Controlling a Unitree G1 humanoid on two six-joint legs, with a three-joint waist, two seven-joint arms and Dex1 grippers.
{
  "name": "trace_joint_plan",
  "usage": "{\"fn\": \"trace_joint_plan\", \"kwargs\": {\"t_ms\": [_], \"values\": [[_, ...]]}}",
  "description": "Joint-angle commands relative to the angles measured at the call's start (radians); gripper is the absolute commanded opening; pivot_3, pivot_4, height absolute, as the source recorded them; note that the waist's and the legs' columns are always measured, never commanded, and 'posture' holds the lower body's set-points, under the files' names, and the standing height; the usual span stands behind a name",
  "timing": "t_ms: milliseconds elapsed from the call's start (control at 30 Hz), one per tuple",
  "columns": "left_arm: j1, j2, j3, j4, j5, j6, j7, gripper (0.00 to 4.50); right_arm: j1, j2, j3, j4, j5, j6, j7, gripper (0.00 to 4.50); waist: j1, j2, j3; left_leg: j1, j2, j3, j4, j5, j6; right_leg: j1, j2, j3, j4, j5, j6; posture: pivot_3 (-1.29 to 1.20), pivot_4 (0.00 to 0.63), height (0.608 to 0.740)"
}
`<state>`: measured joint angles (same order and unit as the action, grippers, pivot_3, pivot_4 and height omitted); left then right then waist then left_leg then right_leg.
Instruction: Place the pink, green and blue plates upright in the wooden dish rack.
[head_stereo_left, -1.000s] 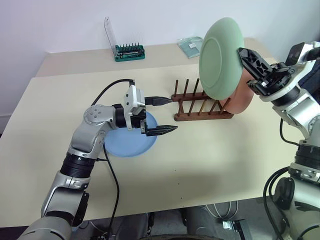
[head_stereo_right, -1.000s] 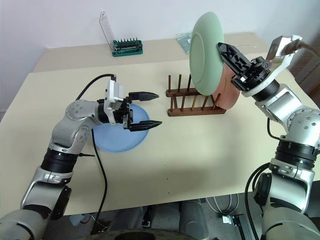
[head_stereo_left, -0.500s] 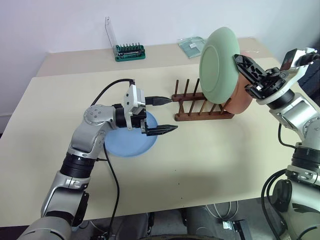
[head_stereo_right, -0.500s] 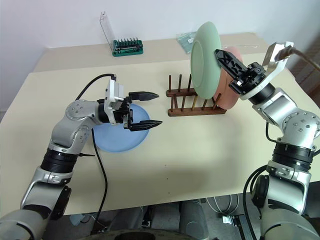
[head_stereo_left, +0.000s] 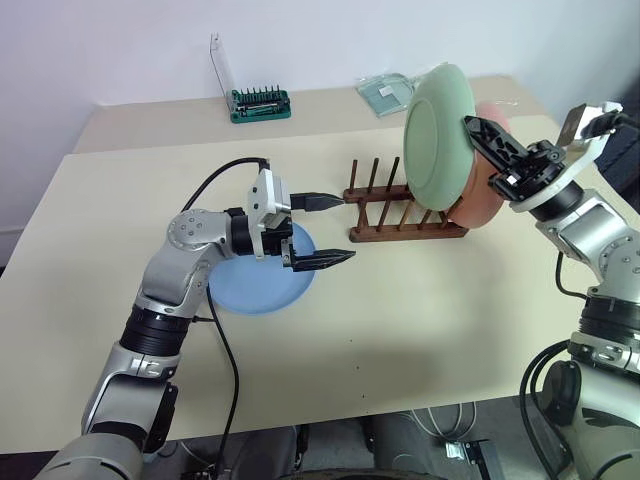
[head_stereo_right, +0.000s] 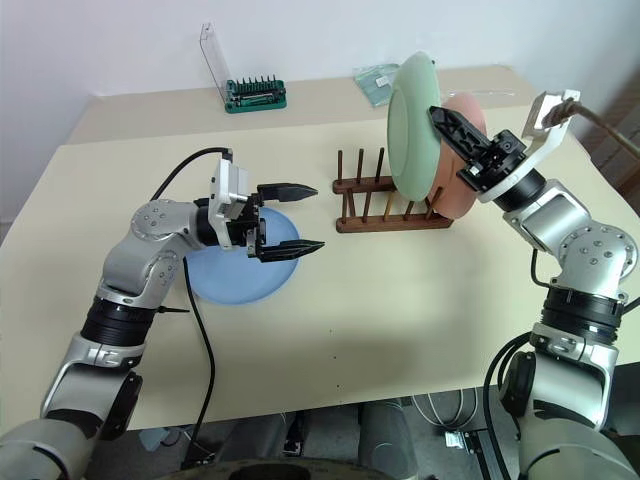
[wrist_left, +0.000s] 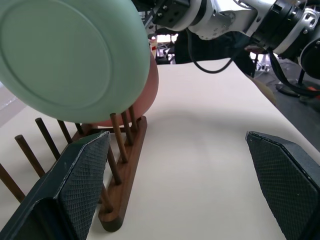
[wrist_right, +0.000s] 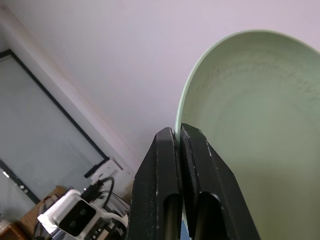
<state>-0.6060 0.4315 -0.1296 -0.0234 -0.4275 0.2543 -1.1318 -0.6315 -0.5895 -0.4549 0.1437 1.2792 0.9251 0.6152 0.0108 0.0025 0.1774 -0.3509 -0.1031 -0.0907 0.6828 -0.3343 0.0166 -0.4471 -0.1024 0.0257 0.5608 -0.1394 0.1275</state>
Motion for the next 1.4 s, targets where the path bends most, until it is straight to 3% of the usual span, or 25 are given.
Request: {"fn": "trace_joint_plan", "kwargs": {"t_ms": [33, 433, 533, 767, 1200, 1400], "values": [[-0.016, 0.008, 0.026, -0.041, -0.019, -0.004, 0.002, 4.50, 0.001, 0.005, -0.025, -0.011, 0.003, -0.008, 0.017, 0.06, 0.000, 0.000, 0.000, 0.000, 0.000, 0.000, 0.000, 0.000, 0.000, 0.000, 0.000, 0.000, 0.000, 0.000, 0.000, 0.00, 0.150, 0.740], [-0.016, 0.008, 0.024, -0.044, -0.018, -0.002, 0.004, 4.50, 0.020, -0.002, -0.020, -0.001, -0.041, -0.011, 0.051, 0.06, 0.000, 0.000, 0.000, 0.000, 0.000, 0.000, 0.000, 0.000, 0.000, 0.000, 0.000, 0.000, 0.000, 0.000, 0.000, 0.00, 0.150, 0.740], [-0.014, 0.010, 0.024, -0.046, -0.018, 0.000, 0.005, 4.50, 0.015, -0.001, -0.025, 0.002, -0.057, -0.025, 0.059, 0.88, 0.000, 0.000, 0.000, 0.000, 0.000, 0.000, 0.000, 0.000, 0.000, 0.000, 0.000, 0.000, 0.000, 0.000, 0.000, 0.00, 0.150, 0.740], [-0.015, 0.008, 0.023, -0.044, -0.019, 0.005, 0.007, 4.50, 0.002, -0.003, -0.022, -0.018, -0.094, -0.054, 0.059, 4.42, 0.000, 0.000, 0.000, 0.000, 0.000, 0.000, 0.000, 0.000, 0.000, 0.000, 0.000, 0.000, 0.000, 0.000, 0.000, 0.00, 0.150, 0.740], [-0.015, 0.006, 0.023, -0.046, -0.021, 0.007, 0.006, 4.50, -0.006, -0.014, -0.026, -0.057, -0.159, -0.146, 0.100, 4.47, 0.000, 0.000, 0.000, 0.000, 0.000, 0.000, 0.000, 0.000, 0.000, 0.000, 0.000, 0.000, 0.000, 0.000, 0.000, 0.00, 0.150, 0.740], [-0.015, 0.008, 0.027, -0.042, -0.020, 0.007, 0.009, 4.50, 0.048, -0.025, -0.052, -0.223, -0.142, -0.216, 0.203, 4.47, 0.000, 0.000, 0.000, 0.000, 0.000, 0.000, 0.000, 0.000, 0.000, 0.000, 0.000, 0.000, 0.000, 0.000, 0.000, 0.00, 0.150, 0.740]]}}
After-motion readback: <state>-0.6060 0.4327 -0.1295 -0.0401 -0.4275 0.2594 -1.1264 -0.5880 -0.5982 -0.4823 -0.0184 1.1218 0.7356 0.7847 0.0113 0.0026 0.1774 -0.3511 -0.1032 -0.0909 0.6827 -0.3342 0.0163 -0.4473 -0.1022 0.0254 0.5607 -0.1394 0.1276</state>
